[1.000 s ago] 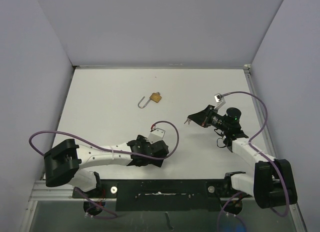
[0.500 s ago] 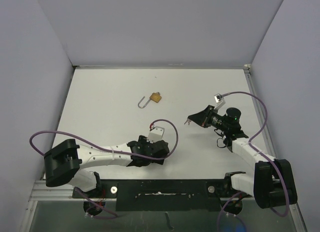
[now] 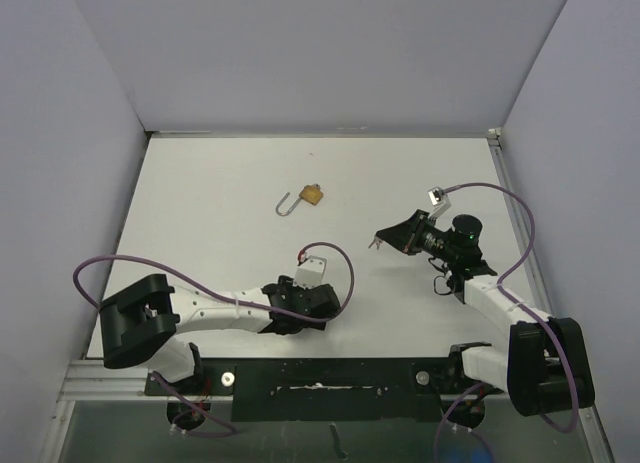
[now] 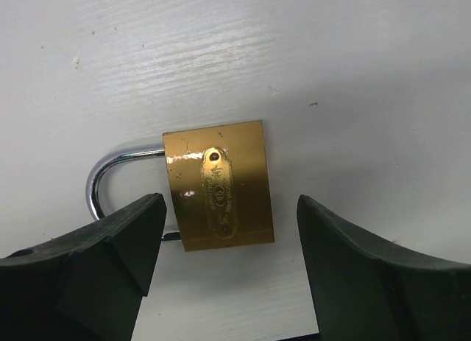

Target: Unlock with the key

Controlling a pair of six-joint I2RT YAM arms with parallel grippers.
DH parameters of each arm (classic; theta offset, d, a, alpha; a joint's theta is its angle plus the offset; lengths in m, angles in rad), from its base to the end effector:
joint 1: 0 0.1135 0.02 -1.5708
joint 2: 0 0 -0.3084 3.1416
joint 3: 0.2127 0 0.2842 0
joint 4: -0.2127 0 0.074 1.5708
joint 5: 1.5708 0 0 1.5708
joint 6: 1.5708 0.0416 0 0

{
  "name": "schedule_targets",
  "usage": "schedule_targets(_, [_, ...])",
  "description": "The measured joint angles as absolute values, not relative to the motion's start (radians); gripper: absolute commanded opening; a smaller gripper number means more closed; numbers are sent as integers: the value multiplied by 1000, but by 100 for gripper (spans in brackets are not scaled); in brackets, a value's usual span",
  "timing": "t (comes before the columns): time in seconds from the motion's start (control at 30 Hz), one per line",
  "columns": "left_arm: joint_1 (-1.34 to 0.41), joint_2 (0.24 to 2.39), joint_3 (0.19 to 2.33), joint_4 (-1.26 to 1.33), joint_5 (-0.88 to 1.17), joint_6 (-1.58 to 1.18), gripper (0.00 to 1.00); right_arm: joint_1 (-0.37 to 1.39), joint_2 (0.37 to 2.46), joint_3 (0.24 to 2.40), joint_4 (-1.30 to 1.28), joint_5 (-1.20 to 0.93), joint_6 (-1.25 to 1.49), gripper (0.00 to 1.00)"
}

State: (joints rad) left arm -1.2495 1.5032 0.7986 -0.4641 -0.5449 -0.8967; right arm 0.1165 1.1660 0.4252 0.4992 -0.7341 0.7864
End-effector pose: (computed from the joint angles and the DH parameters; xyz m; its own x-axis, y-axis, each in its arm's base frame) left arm 0.1128 -0.2708 0.1861 -0.7653 0.1837 -0.6169 0.2395 0.9709 -0.0080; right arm 0.2410 0.0563 0.2287 -0.6862 0.4488 -0.5724 -0.3491 0.4872 0.8005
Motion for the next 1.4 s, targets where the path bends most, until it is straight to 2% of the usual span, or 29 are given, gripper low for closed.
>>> schedule_targets(0.13, [-1250, 1514, 788, -458, -546, -910, 66, 115, 1166, 425, 499, -734, 786, 0])
schedule_targets(0.2, [-1250, 1519, 786, -453, -547, -914, 61, 112, 1166, 425, 499, -735, 786, 0])
schedule_targets(0.23, [-1250, 1521, 785, -450, -547, -915, 57, 112, 1166, 425, 499, -735, 786, 0])
schedule_targets(0.37, [-1250, 1523, 775, -437, -564, -924, 28, 111, 1167, 425, 499, -735, 786, 0])
schedule_targets(0.43, [-1252, 1523, 774, -430, -572, -928, 21, 111, 1167, 425, 499, -735, 786, 0])
schedule_targets(0.53, [-1253, 1523, 770, -423, -582, -934, 14, 111, 1167, 425, 498, -735, 785, 0])
schedule_targets(0.83, [-1229, 1546, 770, -385, -626, -942, 8, 110, 1186, 425, 500, -735, 783, 0])
schedule_targets(1.23, [-998, 1641, 791, -112, -625, -830, 4, 103, 1213, 425, 501, -735, 782, 0])
schedule_targets(1.33, [-971, 1697, 839, -72, -621, -789, 6, 101, 1219, 425, 503, -735, 779, 0])
schedule_targets(1.4, [-952, 1726, 863, -38, -609, -769, 16, 99, 1219, 425, 504, -736, 779, 0])
